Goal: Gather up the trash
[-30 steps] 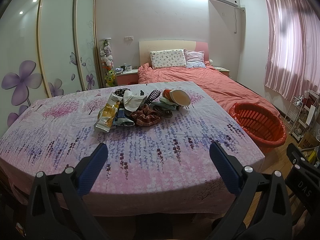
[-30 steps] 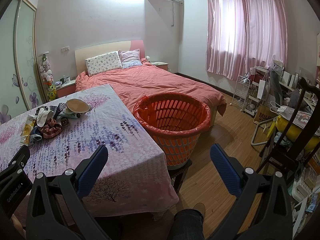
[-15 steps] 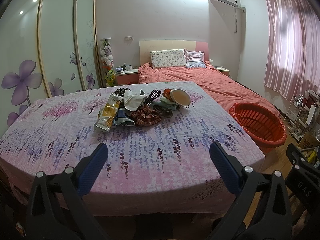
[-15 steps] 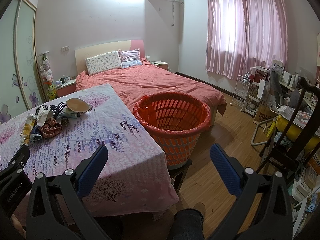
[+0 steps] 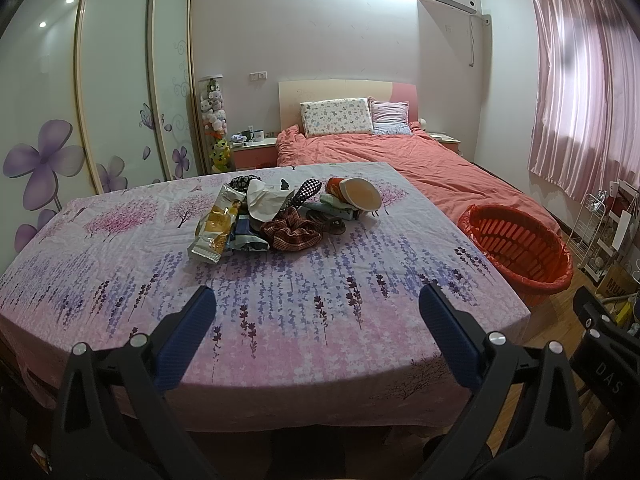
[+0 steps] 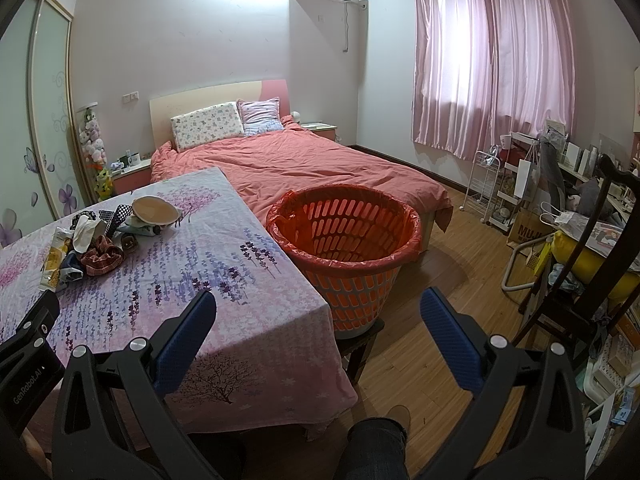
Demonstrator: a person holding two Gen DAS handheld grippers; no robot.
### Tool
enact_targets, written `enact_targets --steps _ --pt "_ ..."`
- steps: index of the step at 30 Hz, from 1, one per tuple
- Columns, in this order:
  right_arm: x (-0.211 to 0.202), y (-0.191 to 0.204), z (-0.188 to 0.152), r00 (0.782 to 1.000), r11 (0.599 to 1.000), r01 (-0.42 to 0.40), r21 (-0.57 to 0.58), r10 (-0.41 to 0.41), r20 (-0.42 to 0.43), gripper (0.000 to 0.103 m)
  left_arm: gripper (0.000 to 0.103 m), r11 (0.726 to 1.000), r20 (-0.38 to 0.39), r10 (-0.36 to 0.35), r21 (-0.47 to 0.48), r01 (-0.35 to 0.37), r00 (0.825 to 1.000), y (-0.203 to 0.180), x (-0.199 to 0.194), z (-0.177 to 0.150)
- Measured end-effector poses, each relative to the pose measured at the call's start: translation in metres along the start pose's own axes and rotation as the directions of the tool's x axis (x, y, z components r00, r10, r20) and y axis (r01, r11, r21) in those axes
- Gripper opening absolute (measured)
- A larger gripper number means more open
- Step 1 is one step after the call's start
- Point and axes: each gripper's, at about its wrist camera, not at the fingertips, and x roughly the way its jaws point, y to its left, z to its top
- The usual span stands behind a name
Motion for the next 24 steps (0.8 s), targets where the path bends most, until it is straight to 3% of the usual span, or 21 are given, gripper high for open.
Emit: enact_targets --steps 15,24 --pt "0.012 0.000 -0.003 1.000 1.000 0.001 -0.007 -0.001 -0.007 0.101 0.099 1.000 -0.015 0.028 -0.005 -0.029 0.999 0.006 0.014 0.003" --pt "0.037 0.028 0.005 0.996 0.996 -0.075 -0.038 0.073 -0.051 0.101 0.099 0.994 -0.074 0.084 -0.067 -0.089 0.994 0.067 0.074 0.024"
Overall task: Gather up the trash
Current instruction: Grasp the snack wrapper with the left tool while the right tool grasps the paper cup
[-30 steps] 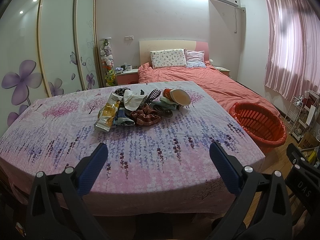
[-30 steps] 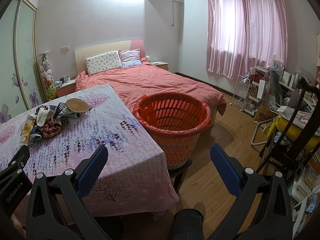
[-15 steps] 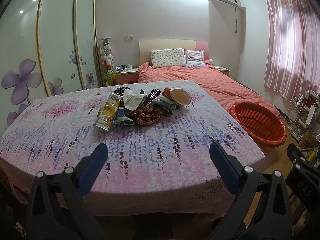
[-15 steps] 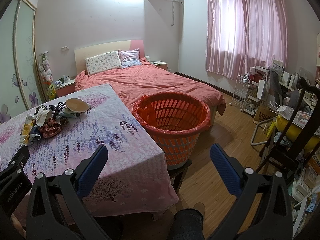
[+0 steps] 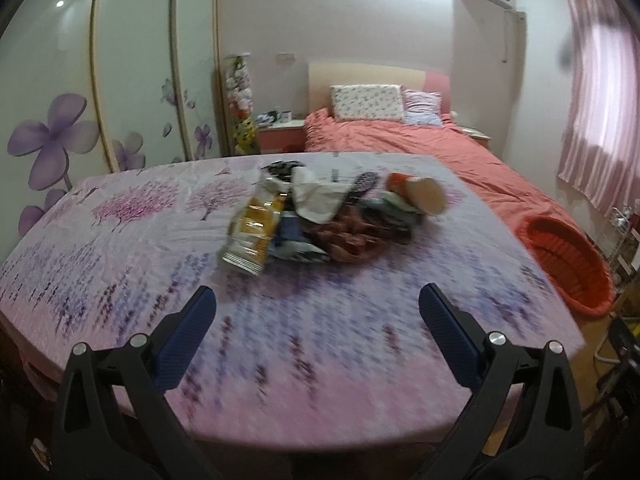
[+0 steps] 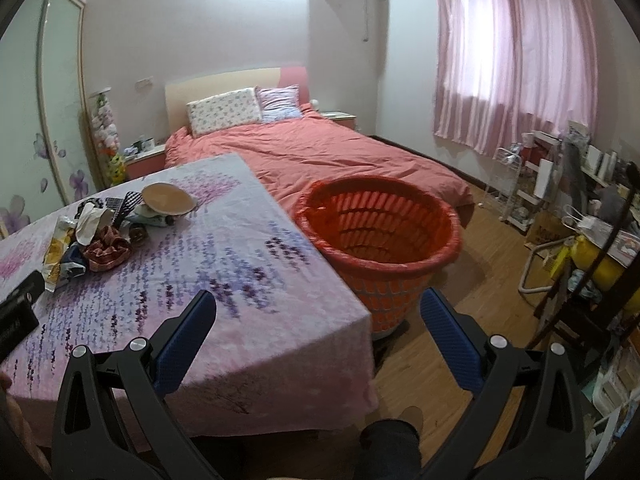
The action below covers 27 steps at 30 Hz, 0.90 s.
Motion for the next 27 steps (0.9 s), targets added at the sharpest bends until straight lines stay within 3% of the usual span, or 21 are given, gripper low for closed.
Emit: enact_targets --steps 5,12,18,27 --pt "0.016 0.016 0.007 0.998 0.998 -0.059 -0.014 0.058 -0.030 0.101 0.095 0.999 -0.034 0.047 -0.007 -0.047 0.998 0.037 0.050 0.022" --pt "0.034 0.050 0.019 0.993 0.989 -0.119 -0.089 0.118 -0.021 0.101 0.078 0.998 -0.130 0.040 -0.048 -0.046 0.991 0.074 0.118 0.042" --pt "0.050 0.069 0.026 0.989 0.984 -0.143 -0.110 0.139 -0.045 0.101 0.074 0.998 -0.163 0.015 -0.055 -0.024 0.987 0.082 0.150 0.050" --pt "0.071 0.094 0.035 0.987 0.976 -0.157 -0.151 0.148 -0.064 0.100 0.060 0.999 -0.188 -0.051 -0.025 0.047 0.981 0.074 0.179 0.056"
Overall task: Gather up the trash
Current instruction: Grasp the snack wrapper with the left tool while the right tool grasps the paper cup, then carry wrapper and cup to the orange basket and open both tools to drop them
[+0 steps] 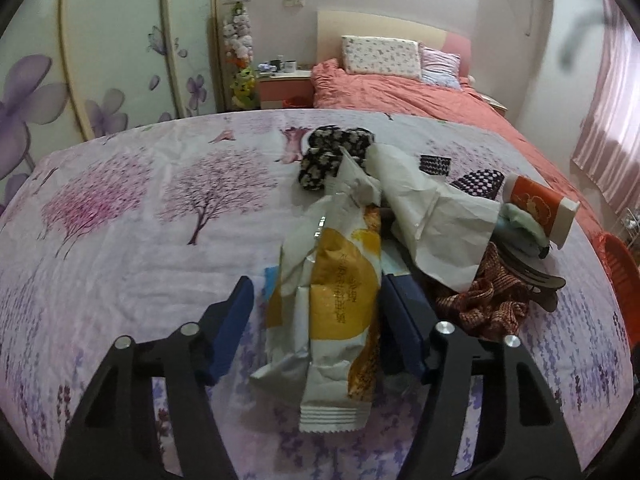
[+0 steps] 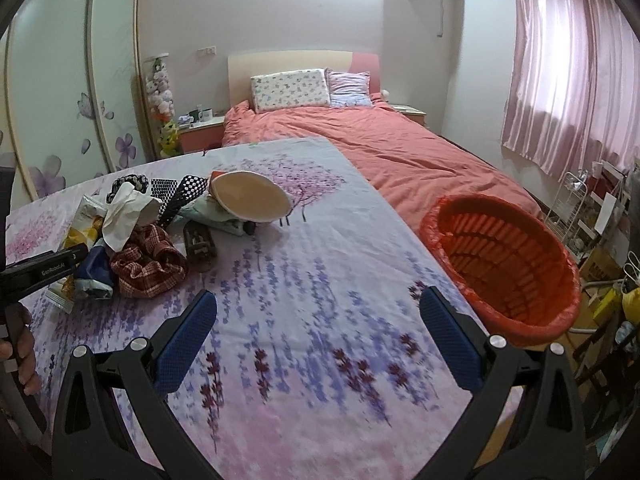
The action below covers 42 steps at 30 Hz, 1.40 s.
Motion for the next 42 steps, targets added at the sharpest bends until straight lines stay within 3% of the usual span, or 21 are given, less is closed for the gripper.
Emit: enact_targets --steps 7,10,15,25,27,32,36,42 --pt "0.021 0.012 0.015 0.999 0.999 -0.034 -0.006 0.034 -0.004 0.097 0.032 0.999 -0.010 -0.050 -0.009 0.050 0.999 0.003 0.008 0.003" --pt "0.031 0.016 0.022 0.998 0.998 -0.055 0.001 0.055 -0.006 0.094 0.027 0.998 0.003 -0.065 -0.012 0.065 0.998 0.008 0.002 0.000" --pt "0.049 0.023 0.037 0.992 0.991 -0.123 0.044 0.124 -0.021 0.085 0.025 0.998 0.037 -0.054 -0.024 0.055 0.998 0.021 -0.012 0.000" --pt "0.090 0.045 0.061 0.964 0.964 -0.245 0.102 0.253 -0.078 0.051 0.025 0.998 0.067 -0.018 -0.061 0.022 0.998 0.044 -0.030 0.006" --pt "0.098 0.048 0.062 0.960 0.959 -0.257 0.117 0.267 -0.088 0.043 0.025 0.998 0.070 -0.017 -0.063 0.021 0.997 0.046 -0.031 0.007" --pt "0.099 0.052 0.062 0.943 0.944 -0.318 0.091 0.325 -0.075 0.009 0.025 0.998 0.082 -0.012 -0.064 0.018 0.997 0.046 -0.037 0.011" --pt "0.086 0.049 0.063 0.942 0.942 -0.332 0.049 0.333 -0.024 0.004 0.025 0.998 0.094 -0.019 -0.057 0.025 0.995 0.039 -0.044 0.014" --pt "0.062 0.022 0.068 0.943 0.939 -0.333 0.083 0.332 0.032 0.003 0.025 0.998 0.115 -0.057 -0.025 0.060 0.992 0.016 -0.058 0.018"
